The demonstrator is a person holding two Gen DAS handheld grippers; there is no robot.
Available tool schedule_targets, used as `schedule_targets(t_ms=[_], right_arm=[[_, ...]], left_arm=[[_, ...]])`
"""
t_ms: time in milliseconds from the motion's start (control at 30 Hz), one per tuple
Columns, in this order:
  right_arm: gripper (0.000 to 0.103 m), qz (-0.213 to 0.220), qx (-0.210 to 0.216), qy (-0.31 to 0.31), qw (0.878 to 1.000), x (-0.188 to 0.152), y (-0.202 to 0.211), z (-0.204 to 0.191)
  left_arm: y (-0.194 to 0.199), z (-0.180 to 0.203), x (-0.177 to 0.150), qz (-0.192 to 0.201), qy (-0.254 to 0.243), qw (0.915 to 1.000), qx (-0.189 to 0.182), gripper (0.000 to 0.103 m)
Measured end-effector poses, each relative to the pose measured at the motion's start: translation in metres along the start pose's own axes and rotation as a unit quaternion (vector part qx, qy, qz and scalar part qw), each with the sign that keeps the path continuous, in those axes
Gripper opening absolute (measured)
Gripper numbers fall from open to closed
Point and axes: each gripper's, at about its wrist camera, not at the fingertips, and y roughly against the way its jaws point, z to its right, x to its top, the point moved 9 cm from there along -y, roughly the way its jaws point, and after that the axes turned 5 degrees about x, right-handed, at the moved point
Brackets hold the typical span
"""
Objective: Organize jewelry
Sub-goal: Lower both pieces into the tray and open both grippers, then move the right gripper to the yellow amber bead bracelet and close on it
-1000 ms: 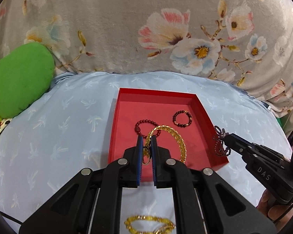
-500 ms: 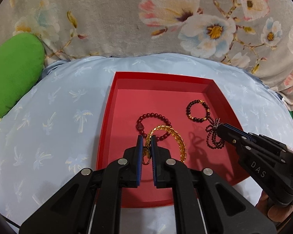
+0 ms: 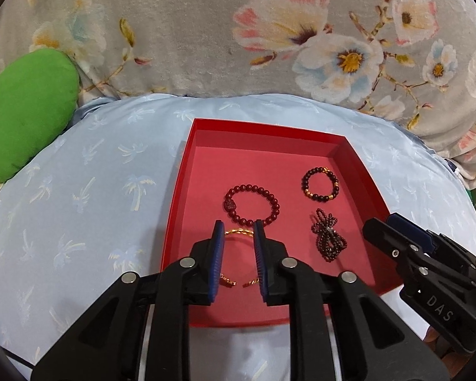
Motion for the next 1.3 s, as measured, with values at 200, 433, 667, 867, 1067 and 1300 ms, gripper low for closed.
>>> schedule_targets(t_ms=[200, 433, 667, 867, 1067, 1300], right_arm=[[0.042, 0.007, 0.006, 0.000, 1.000, -0.016, 0.024, -0.008], [0.042, 0.010, 0.008, 0.009, 1.000, -0.046, 0.054, -0.024], [0.042, 0.011, 0.014, 0.002, 1.000, -0.076, 0.084, -0.037], [0.042, -0.001, 0.008, -0.007, 1.000, -0.107, 0.102, -0.036], [0.042, -0.016, -0.001, -0.011, 1.000, -0.141, 0.114, -0.032], [0.042, -0.037, -0.007, -0.019, 0.999, -0.175, 0.120, -0.029]], left_arm=[[0.021, -0.003, -0.015, 0.003, 0.000, 1.0000, -0.003, 0.020], [0.048, -0.002, -0.040, 0.004, 0.004, 0.9998, -0.017, 0.020], [0.076, -0.002, -0.074, -0.001, 0.000, 0.9997, -0.025, 0.020], [0.089, -0.010, -0.104, -0.017, 0.009, 0.9996, -0.022, 0.020], [0.099, -0.016, -0.133, -0.031, 0.012, 0.9993, -0.018, 0.020], [0.111, -0.014, -0.156, -0.036, 0.007, 0.9991, -0.022, 0.020]])
